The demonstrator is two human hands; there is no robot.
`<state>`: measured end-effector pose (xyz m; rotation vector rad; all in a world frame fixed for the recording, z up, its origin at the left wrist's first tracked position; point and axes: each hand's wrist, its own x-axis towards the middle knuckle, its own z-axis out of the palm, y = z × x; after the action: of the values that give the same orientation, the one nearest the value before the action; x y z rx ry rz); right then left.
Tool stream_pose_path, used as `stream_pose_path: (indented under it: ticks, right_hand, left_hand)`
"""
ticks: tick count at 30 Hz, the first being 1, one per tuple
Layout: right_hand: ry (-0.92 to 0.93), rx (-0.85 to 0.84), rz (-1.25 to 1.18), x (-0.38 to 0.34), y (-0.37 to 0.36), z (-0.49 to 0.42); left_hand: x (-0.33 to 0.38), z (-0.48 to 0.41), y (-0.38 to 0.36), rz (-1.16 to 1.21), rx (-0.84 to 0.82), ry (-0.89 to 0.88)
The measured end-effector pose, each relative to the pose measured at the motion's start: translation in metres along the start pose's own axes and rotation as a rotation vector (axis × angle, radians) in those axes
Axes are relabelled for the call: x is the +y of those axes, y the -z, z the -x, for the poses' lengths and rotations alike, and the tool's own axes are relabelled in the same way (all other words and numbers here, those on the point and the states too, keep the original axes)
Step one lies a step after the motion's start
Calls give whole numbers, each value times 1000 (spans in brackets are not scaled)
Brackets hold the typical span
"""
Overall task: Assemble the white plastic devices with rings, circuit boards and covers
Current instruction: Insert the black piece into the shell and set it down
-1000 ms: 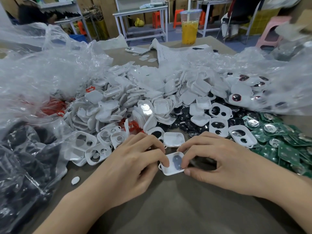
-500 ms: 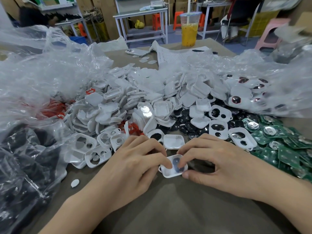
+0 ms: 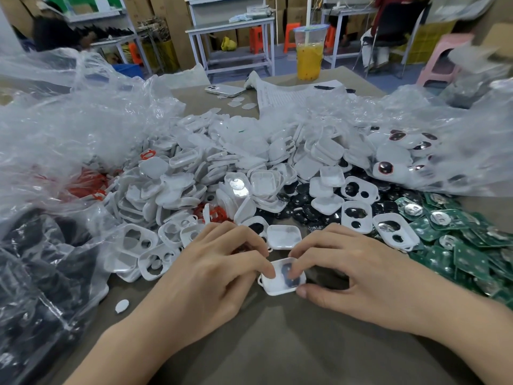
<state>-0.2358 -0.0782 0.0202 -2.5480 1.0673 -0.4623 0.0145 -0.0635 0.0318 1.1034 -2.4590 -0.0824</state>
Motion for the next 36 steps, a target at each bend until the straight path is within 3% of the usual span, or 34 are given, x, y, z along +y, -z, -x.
stream_pose_path:
  ticks: [21, 32, 34, 36]
  right_hand:
    - [-1, 4, 12, -2, 1, 0]
    - [-24, 5, 0, -1, 1, 1]
    - [-42, 81, -4, 0, 3, 0]
    - [-63, 303, 72, 2, 5, -1]
  left_hand:
    - [1, 0, -2, 5, -62, 4]
    - [-12, 0, -4, 21, 198, 80]
    - [-14, 0, -5, 23, 248, 97]
    - [-17, -1, -6, 18, 295, 116]
